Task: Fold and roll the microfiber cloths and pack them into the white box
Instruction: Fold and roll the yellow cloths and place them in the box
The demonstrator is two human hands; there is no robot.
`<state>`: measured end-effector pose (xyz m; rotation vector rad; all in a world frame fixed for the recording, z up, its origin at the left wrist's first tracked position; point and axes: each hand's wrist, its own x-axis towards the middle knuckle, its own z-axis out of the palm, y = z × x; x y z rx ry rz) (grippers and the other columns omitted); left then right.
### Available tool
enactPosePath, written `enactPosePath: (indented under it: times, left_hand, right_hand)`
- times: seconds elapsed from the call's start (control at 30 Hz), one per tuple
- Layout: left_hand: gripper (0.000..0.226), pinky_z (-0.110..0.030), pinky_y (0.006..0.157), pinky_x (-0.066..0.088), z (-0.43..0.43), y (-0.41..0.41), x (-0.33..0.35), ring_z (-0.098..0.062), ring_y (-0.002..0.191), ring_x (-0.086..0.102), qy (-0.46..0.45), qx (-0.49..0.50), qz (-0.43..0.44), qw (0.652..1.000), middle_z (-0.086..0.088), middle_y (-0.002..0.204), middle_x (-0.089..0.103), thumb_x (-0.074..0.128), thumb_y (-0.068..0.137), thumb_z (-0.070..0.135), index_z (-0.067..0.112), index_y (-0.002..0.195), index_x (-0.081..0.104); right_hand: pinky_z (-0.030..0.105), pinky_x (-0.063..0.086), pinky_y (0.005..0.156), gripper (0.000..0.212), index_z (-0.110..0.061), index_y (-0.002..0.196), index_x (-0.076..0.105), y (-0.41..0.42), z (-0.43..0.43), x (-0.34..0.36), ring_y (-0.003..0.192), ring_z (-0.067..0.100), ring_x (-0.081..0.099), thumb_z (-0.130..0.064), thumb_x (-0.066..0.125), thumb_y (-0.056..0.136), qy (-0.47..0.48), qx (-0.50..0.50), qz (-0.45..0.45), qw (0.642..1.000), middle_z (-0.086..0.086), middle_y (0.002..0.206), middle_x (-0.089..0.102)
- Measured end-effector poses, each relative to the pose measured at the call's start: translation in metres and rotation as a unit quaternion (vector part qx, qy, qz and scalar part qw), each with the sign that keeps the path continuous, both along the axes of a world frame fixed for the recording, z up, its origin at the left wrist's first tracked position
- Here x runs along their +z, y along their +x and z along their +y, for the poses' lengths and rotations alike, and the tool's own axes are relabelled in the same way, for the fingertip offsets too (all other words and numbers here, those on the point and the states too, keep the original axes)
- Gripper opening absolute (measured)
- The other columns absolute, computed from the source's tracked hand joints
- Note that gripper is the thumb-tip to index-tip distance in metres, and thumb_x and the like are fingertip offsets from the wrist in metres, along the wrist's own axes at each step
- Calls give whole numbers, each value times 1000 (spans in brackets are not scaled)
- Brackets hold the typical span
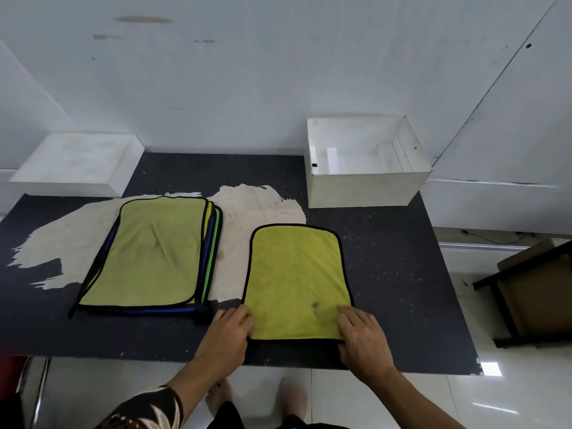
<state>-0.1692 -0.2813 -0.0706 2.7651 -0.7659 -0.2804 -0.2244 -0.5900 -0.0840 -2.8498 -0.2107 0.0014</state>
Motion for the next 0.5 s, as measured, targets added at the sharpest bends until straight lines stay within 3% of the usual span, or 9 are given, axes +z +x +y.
enactPosePath:
  times: [0.1,0.2,0.37,0.5]
  left_hand:
    - [40,-25,70,43,4,-1,-2,-8,72,48,1,-11,-18,1000,13,88,48,70,56,-1,28,77,51]
    - [41,-25,72,44,7,2,-4,-10,75,52,7,-33,-29,999,10,92,53,72,56,1,27,86,60]
    - [25,-24,78,40,13,6,-4,-7,81,53,22,-53,-26,998,14,91,55,72,67,16,30,86,67]
    - [14,-24,84,35,16,10,1,-6,89,51,1,-46,26,999,17,93,60,64,81,24,30,93,67]
  right_hand:
    - [34,51,79,30,-18,82,54,-16,-4,-5,98,24,61,-3,68,59,25,6,-31,999,3,106,65]
    - [31,47,77,20,-19,86,57,-24,-10,-9,95,22,59,-8,54,70,12,18,-50,999,0,102,64]
    - [27,43,71,9,-24,89,62,-18,-13,-3,82,15,57,-21,55,86,0,18,-52,998,-8,88,63]
    - [27,46,60,9,-26,85,59,-6,-11,10,68,14,56,-20,66,85,24,-12,-4,1000,-7,76,63]
